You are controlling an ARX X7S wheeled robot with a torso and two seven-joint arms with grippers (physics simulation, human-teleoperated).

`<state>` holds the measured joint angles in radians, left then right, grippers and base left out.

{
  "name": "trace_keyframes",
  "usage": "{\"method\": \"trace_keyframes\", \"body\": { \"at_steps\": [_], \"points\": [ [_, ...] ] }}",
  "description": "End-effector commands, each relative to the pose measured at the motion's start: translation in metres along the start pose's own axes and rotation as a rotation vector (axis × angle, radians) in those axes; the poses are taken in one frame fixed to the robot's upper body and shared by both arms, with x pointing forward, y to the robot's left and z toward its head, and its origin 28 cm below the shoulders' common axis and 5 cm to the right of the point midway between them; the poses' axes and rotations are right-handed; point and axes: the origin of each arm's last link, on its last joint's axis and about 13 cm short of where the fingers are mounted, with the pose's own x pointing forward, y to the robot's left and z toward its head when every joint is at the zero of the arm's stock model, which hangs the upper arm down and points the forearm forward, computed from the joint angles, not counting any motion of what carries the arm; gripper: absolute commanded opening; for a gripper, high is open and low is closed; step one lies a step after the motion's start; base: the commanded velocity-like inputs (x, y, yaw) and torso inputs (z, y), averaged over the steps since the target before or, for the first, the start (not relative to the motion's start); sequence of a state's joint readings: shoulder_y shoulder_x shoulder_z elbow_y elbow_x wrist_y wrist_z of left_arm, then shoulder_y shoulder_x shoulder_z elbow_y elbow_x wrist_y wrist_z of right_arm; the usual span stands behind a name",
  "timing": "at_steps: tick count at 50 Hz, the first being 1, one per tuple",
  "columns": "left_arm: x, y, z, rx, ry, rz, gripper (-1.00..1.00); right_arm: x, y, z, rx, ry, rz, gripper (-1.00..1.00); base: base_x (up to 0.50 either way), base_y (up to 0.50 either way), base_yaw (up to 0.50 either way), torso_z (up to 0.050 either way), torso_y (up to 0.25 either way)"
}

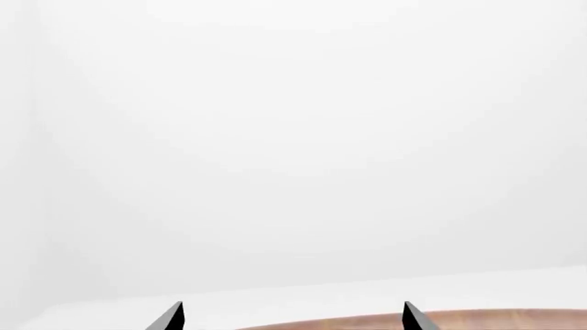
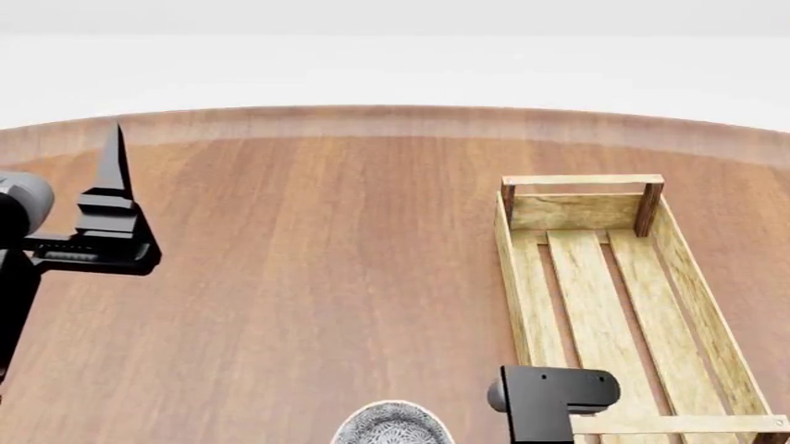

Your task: Stack the right bowl on the left bowl and place them in the tray.

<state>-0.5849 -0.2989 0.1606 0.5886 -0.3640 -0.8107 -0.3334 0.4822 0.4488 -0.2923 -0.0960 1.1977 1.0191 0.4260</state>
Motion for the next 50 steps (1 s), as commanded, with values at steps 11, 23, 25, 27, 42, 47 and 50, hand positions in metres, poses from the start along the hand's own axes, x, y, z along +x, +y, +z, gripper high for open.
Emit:
{"method": "trace_keyframes", "body": {
  "at_steps": [11, 23, 25, 27, 42, 47, 50],
  "points": [
    [0.001, -0.002, 0.001, -0.007, -0.002, -0.009, 1.00, 0.043, 0.015, 0.062, 0.012, -0.086, 0.059, -1.00, 0.00, 0.00, 0.00, 0.000, 0.001],
    [0.004, -0.005, 0.004, -0.006, -0.008, -0.016, 1.00, 0.074, 0.044, 0.086, -0.009, -0.039, 0.168, -1.00, 0.00, 0.00, 0.00, 0.000, 0.000],
    [0.004, -0.005, 0.005, -0.007, -0.010, -0.018, 1.00, 0.078, 0.053, 0.092, -0.012, -0.035, 0.199, -1.00, 0.00, 0.00, 0.00, 0.000, 0.000],
    [0.004, -0.005, 0.006, -0.007, -0.011, -0.019, 1.00, 0.082, 0.057, 0.094, -0.015, -0.030, 0.210, -1.00, 0.00, 0.00, 0.00, 0.000, 0.000],
    [0.005, -0.007, 0.009, 0.003, -0.017, -0.024, 1.00, 0.094, 0.113, 0.099, -0.089, 0.036, 0.378, -1.00, 0.00, 0.00, 0.00, 0.000, 0.001],
    [0.004, -0.006, 0.010, 0.005, -0.018, -0.022, 1.00, 0.091, 0.134, 0.098, -0.109, 0.061, 0.440, -1.00, 0.00, 0.00, 0.00, 0.000, 0.000],
    [0.004, -0.006, 0.011, 0.006, -0.018, -0.022, 1.00, 0.090, 0.141, 0.096, -0.116, 0.073, 0.457, -1.00, 0.00, 0.00, 0.00, 0.000, 0.000]
  ]
}}
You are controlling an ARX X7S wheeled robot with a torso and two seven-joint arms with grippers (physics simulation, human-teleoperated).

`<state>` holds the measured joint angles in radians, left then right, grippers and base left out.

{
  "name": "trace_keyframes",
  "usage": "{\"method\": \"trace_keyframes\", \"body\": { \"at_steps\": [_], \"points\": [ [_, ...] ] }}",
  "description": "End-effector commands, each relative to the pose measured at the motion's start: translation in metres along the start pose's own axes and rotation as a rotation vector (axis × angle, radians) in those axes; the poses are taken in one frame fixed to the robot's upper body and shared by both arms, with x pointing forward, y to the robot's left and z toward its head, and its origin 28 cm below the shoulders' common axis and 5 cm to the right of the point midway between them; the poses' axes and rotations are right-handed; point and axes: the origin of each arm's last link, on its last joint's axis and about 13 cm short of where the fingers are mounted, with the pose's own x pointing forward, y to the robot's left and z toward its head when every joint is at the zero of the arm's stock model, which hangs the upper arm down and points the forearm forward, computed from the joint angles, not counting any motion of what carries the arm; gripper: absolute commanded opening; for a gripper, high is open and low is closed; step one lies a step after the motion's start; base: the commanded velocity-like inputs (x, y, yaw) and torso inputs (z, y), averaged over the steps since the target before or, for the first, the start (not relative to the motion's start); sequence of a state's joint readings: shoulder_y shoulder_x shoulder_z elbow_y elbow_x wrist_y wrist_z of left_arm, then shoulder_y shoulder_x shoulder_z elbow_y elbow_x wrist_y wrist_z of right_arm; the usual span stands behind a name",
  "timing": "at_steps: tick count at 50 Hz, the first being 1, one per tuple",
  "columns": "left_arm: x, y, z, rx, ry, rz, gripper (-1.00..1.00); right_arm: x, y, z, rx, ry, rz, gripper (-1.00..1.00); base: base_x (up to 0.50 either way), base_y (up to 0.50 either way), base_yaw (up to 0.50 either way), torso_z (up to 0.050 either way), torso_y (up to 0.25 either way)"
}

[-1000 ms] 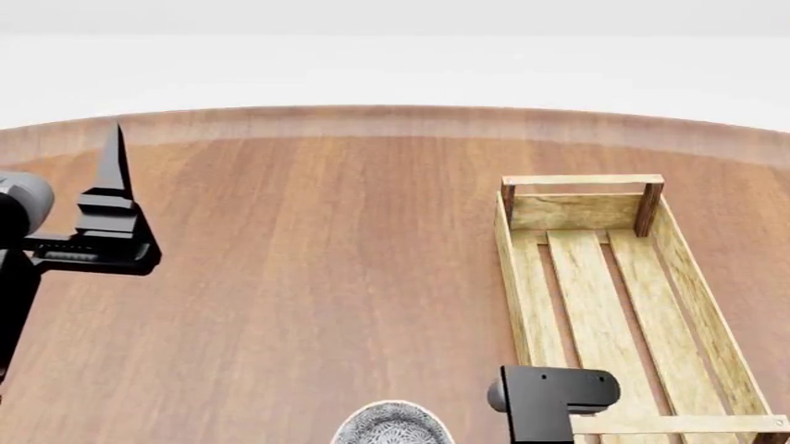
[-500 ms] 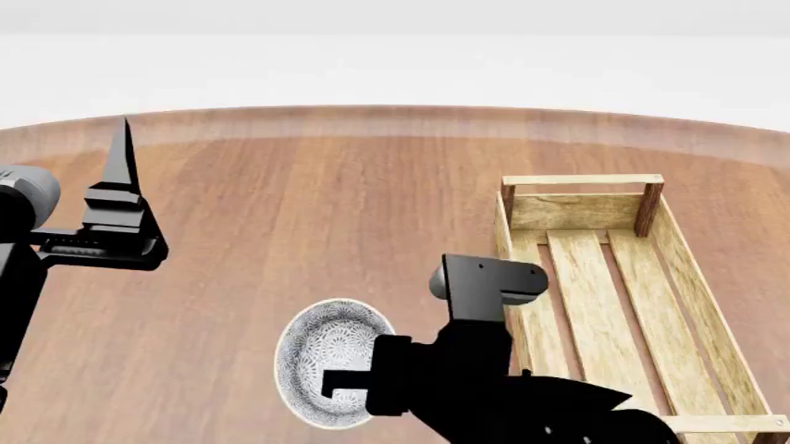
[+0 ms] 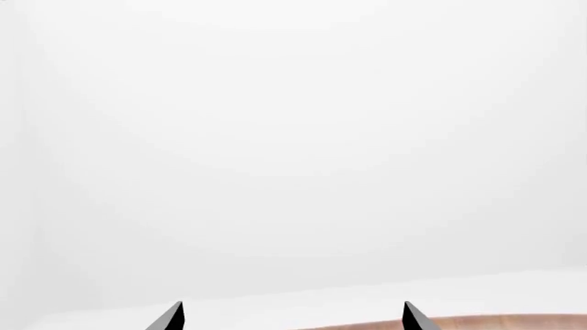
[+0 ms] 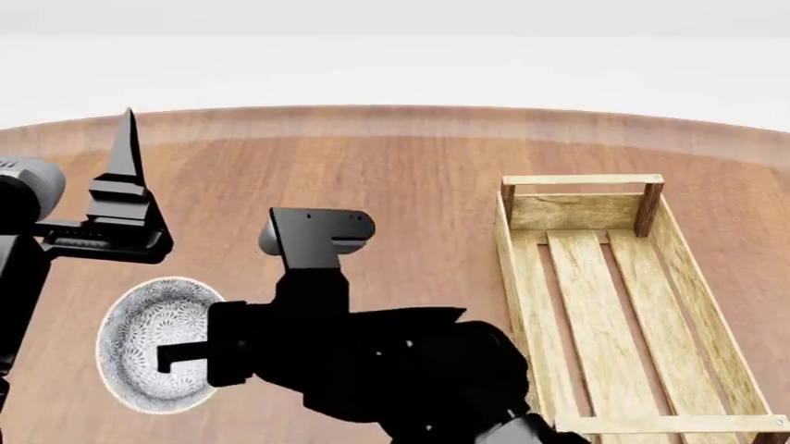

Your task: Stack the right bowl on the left bowl and place them in the tray.

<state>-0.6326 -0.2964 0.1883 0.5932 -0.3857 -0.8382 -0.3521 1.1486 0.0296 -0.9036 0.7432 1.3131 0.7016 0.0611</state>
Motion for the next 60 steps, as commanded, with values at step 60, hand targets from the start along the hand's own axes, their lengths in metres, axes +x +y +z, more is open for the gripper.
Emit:
{"method": "trace_keyframes", "body": {
  "at_steps": [60],
  "points": [
    [-0.003, 0.004, 0.007, -0.011, -0.012, 0.021, 1.00, 0.018, 0.053, -0.073, -0.239, 0.273, 0.240, -1.00, 0.00, 0.00, 0.00, 0.000, 0.000]
  ]
}}
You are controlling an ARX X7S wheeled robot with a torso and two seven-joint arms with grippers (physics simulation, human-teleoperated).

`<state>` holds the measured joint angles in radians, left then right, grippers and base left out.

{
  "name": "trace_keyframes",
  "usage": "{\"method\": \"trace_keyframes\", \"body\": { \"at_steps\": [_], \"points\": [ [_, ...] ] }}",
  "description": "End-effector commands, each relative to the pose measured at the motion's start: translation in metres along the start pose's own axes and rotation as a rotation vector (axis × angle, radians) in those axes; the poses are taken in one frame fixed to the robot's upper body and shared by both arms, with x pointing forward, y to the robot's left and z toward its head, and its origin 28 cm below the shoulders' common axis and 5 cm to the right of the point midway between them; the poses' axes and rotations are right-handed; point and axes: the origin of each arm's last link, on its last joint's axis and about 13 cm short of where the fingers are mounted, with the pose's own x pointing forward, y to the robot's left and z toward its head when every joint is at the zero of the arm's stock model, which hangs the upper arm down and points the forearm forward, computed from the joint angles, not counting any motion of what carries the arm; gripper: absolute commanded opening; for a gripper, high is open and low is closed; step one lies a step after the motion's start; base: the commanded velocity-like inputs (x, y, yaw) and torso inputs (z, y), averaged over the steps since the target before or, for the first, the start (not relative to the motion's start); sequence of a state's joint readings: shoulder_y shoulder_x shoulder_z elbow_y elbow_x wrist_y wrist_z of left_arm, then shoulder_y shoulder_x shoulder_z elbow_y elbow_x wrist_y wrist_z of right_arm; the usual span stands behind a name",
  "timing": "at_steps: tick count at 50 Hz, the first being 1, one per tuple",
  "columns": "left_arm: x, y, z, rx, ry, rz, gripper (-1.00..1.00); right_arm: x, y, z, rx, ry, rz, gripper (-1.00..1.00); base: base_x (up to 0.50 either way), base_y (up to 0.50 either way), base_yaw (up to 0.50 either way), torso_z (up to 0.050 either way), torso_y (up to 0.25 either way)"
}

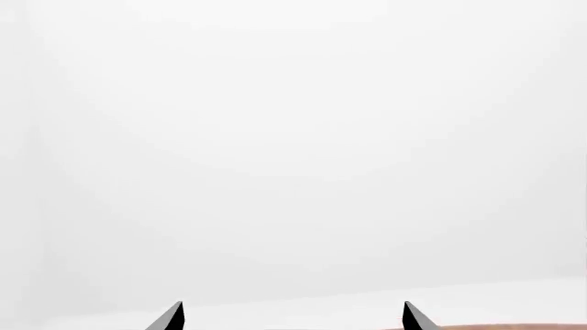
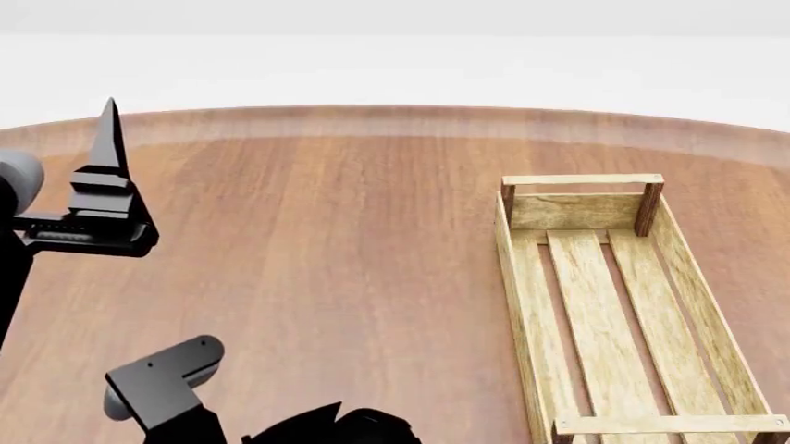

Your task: Stack the right bowl on the left bowl and place them in the tray.

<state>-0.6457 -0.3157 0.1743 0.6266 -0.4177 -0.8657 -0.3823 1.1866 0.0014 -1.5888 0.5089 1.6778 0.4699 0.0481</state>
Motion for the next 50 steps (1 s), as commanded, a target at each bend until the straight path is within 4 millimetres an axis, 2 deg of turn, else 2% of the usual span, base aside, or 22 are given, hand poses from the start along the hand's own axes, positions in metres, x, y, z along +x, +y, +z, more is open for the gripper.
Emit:
{"method": "trace_keyframes", "body": {
  "at_steps": [1, 9, 32, 46, 47, 50],
  "points": [
    [-0.0007, 0.0002, 0.0001, -0.020, 0.001, -0.002, 1.00, 0.0000, 0.0005, 0.0007, -0.001, -0.001, 0.015, -1.00, 0.00, 0.00, 0.00, 0.000, 0.000],
    [-0.0023, 0.0017, 0.0002, -0.035, -0.005, -0.018, 1.00, 0.0007, 0.0005, -0.0001, 0.000, -0.005, 0.016, -1.00, 0.00, 0.00, 0.00, 0.000, 0.000],
    [-0.0022, 0.0005, -0.0012, -0.009, -0.005, -0.023, 1.00, 0.0008, -0.0006, 0.0007, -0.002, -0.016, 0.011, -1.00, 0.00, 0.00, 0.00, 0.000, -0.250],
    [-0.0033, 0.0004, -0.0017, -0.011, -0.009, -0.020, 1.00, 0.0006, -0.0011, 0.0022, 0.002, -0.026, 0.014, -1.00, 0.00, 0.00, 0.00, 0.000, 0.000],
    [-0.0034, 0.0002, -0.0021, -0.011, -0.008, -0.021, 1.00, 0.0006, -0.0010, 0.0023, -0.001, -0.028, 0.013, 1.00, 0.00, 0.00, 0.00, 0.000, 0.000],
    [-0.0034, 0.0001, -0.0023, -0.011, -0.007, -0.022, 1.00, 0.0008, -0.0008, 0.0020, -0.002, -0.029, 0.013, 1.00, 0.00, 0.00, 0.00, 0.000, 0.000]
  ]
}}
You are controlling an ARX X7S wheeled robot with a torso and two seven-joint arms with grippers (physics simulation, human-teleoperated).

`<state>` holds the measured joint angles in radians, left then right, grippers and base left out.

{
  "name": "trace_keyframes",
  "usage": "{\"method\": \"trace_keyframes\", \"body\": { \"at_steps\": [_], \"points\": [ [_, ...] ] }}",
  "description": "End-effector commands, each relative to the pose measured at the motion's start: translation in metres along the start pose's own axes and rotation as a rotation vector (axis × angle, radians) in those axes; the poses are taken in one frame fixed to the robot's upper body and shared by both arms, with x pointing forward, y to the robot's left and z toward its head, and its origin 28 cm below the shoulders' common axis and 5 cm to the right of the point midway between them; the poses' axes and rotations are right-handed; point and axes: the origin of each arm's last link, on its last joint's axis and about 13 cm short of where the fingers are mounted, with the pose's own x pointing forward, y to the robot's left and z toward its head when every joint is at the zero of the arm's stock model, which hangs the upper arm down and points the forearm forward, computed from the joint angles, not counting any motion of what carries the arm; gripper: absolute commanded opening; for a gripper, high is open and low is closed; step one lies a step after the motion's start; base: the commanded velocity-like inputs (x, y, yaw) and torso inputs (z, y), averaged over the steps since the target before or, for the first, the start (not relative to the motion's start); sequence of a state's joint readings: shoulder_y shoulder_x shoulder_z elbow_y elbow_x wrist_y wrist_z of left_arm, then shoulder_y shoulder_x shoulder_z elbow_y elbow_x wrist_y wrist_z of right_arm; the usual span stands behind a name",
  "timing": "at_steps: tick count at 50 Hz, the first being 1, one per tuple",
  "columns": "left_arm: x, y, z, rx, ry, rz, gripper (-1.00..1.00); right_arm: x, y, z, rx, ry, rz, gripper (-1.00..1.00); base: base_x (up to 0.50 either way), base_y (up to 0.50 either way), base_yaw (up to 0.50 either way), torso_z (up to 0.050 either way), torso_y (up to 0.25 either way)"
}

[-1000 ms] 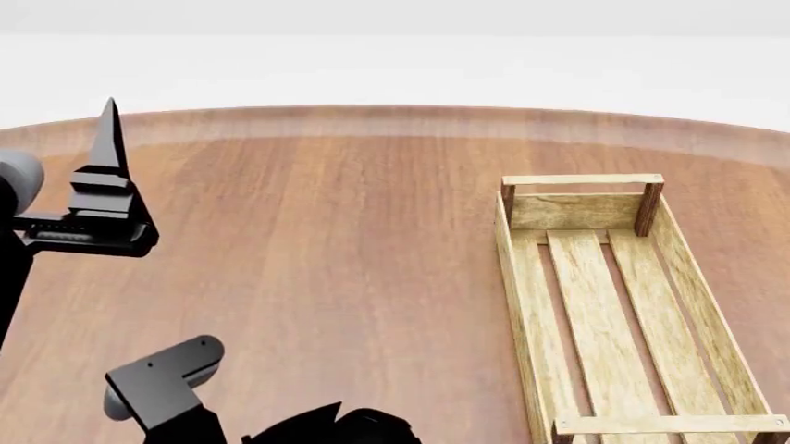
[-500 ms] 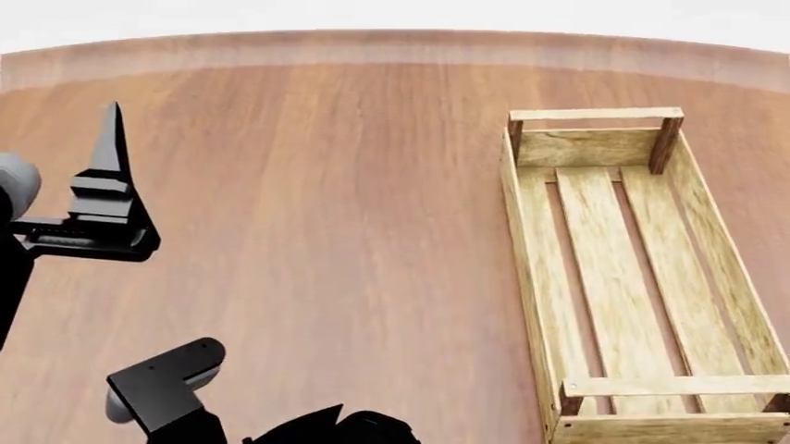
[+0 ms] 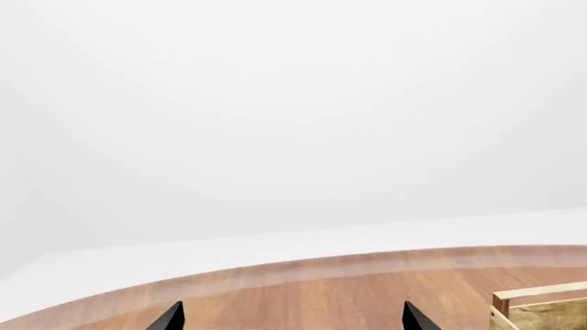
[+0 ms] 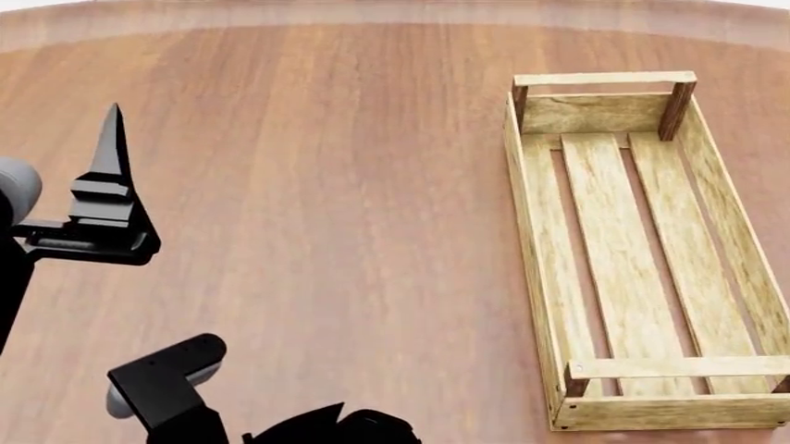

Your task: Stack the right bowl on the left bowl and place them in the tray.

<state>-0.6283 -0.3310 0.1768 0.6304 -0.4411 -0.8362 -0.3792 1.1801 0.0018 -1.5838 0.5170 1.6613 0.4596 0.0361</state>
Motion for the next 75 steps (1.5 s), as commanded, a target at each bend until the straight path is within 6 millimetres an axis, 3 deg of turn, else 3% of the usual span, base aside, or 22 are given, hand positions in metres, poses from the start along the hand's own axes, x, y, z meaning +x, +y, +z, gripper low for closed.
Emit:
{"method": "trace_keyframes", "body": {
  "at_steps": [1, 22, 44, 45, 75],
  "points": [
    [-0.0006, -0.0003, -0.0005, 0.000, -0.001, -0.001, 1.00, 0.0001, 0.0014, 0.0024, -0.001, -0.017, 0.013, 1.00, 0.00, 0.00, 0.00, 0.000, 0.000],
    [-0.0010, -0.0004, -0.0040, 0.017, -0.001, 0.004, 1.00, 0.0012, -0.0017, -0.0013, 0.014, -0.006, 0.013, 1.00, 0.00, 0.00, 0.00, 0.000, 0.000],
    [-0.0021, -0.0001, -0.0041, -0.005, -0.009, -0.022, 1.00, 0.0020, -0.0023, -0.0034, 0.006, -0.001, 0.020, 1.00, 0.00, 0.00, 0.00, 0.000, -0.227],
    [-0.0020, 0.0002, -0.0040, -0.001, -0.008, -0.013, 1.00, 0.0027, -0.0032, -0.0040, -0.005, -0.008, 0.002, -1.00, 0.00, 0.00, 0.00, 0.000, 0.000],
    [-0.0040, 0.0012, -0.0062, -0.003, -0.010, -0.005, 1.00, 0.0026, -0.0060, -0.0022, 0.024, -0.027, -0.016, -1.00, 0.00, 0.00, 0.00, 0.000, 0.000]
  ]
}}
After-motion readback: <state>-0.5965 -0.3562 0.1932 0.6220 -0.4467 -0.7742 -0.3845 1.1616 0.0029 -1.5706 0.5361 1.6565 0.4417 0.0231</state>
